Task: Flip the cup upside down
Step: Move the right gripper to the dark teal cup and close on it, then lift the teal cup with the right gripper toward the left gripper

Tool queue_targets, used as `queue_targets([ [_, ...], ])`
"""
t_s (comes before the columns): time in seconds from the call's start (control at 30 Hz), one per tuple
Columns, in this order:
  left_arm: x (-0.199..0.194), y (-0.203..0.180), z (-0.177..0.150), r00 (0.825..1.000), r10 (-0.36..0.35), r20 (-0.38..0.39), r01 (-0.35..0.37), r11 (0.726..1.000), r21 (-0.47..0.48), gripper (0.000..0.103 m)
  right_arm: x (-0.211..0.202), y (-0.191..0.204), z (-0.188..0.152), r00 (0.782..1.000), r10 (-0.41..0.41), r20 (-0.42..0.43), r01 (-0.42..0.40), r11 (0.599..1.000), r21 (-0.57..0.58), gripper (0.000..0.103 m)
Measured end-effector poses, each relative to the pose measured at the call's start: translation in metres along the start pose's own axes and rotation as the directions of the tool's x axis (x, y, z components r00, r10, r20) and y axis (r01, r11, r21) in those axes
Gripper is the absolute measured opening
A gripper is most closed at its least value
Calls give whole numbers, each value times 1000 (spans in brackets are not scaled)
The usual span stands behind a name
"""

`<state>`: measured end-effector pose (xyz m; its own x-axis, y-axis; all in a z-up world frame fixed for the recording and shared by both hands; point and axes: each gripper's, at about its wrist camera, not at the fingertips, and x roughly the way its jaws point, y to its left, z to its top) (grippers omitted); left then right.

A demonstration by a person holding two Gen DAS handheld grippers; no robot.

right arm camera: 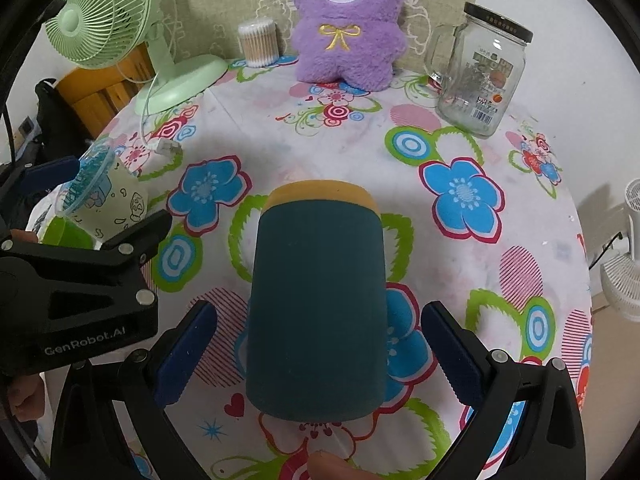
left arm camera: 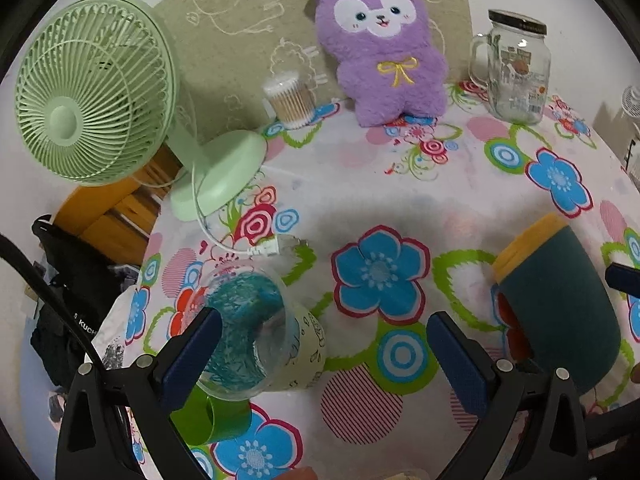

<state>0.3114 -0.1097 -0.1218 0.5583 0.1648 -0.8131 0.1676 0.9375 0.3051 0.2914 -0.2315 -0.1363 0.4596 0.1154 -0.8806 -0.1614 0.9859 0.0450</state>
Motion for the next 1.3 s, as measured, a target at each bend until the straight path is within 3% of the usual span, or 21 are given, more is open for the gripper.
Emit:
queue_targets([
  [0.13,-1,-3,-2,1000,9,-1,-9,1000,23,103,0,1,-1,999,42,-8,-42,999,-1,84],
  [0.23,-1,-3,-2,1000,14,-2,-14,1000,27,103,4,0,-2,1000,23,-13,-23,1000,-3,70],
  [0.53,-3,-6,-4,1000,10,-10,-9,999,50,103,-3,-4,-8,1000,14,15,-15,1000,14,69],
  [0.87,-33,-9,-12,1000,-18,23,16,998,54,103,-44,-2,-19,997,6,76,-8,1000,18,69],
  [1.3,-93,-14,-54,996,-52,66,47,996,77,103,-100,12,-72,993,8,116,-8,1000,-2,69],
])
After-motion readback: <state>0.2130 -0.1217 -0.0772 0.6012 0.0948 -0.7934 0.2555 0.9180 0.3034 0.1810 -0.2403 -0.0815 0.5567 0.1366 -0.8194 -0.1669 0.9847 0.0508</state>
